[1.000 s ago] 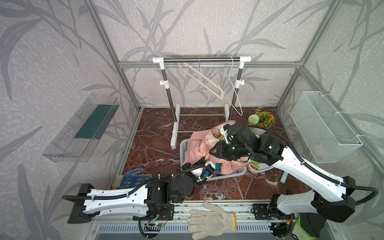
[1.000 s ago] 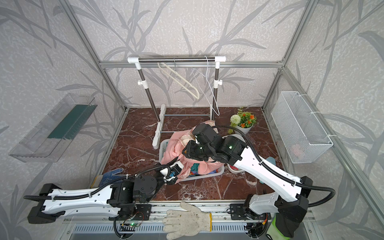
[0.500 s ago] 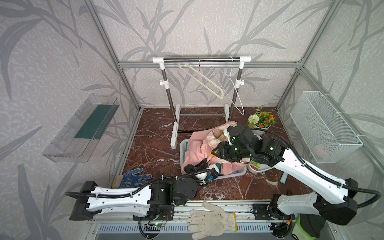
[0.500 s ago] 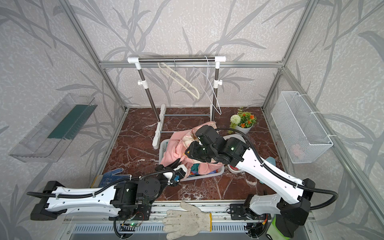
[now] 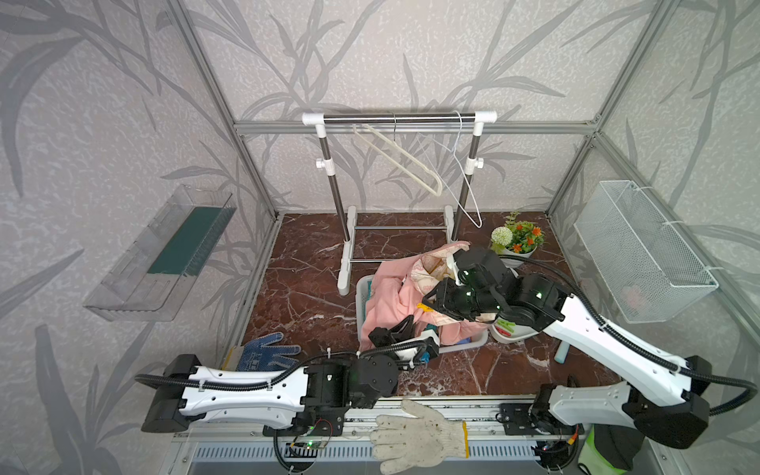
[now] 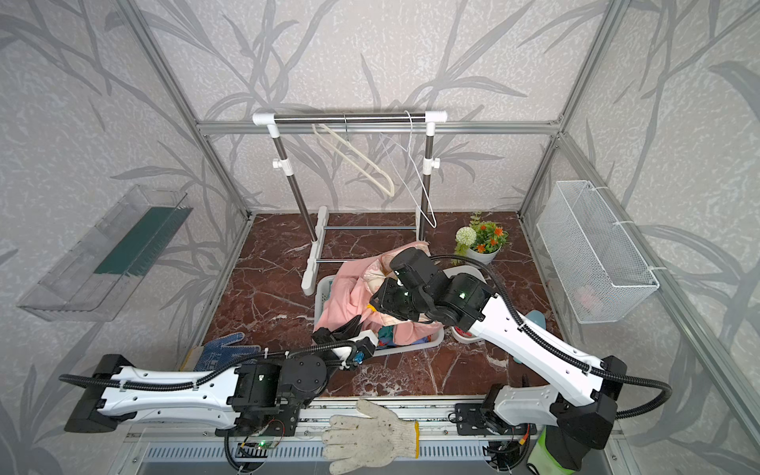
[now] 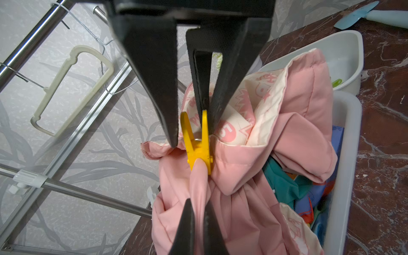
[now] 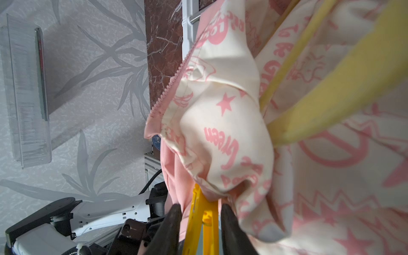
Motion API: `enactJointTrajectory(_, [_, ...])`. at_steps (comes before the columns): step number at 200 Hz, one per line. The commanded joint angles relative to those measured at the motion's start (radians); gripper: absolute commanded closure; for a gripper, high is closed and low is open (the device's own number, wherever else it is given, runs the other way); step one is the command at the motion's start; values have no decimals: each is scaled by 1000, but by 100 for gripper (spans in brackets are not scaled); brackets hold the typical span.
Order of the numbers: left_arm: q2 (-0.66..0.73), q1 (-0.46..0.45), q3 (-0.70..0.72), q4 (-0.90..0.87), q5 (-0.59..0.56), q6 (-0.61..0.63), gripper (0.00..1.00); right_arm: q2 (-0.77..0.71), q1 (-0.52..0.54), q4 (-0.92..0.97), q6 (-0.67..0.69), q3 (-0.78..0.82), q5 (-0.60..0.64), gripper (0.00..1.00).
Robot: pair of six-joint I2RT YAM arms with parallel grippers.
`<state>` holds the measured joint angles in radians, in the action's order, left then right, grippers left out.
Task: Remove the clothespins securing jackets to the hanger
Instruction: Remove the clothespin from the hanger.
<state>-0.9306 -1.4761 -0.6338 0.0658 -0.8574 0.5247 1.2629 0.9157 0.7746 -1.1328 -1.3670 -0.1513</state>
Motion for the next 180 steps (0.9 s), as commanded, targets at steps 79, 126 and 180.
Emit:
enactJointTrajectory(79, [1, 8, -23, -27, -62, 23, 100, -14, -6, -4, -21, 25, -30, 63])
enactJointTrajectory(126, [-31, 7, -32, -26, -68, 29, 100, -3, 0, -24, -43, 28, -65, 68])
enactJointTrajectory(180, [-11, 7, -22, -22, -63, 31, 100, -28, 0, 3, -39, 33, -14, 79])
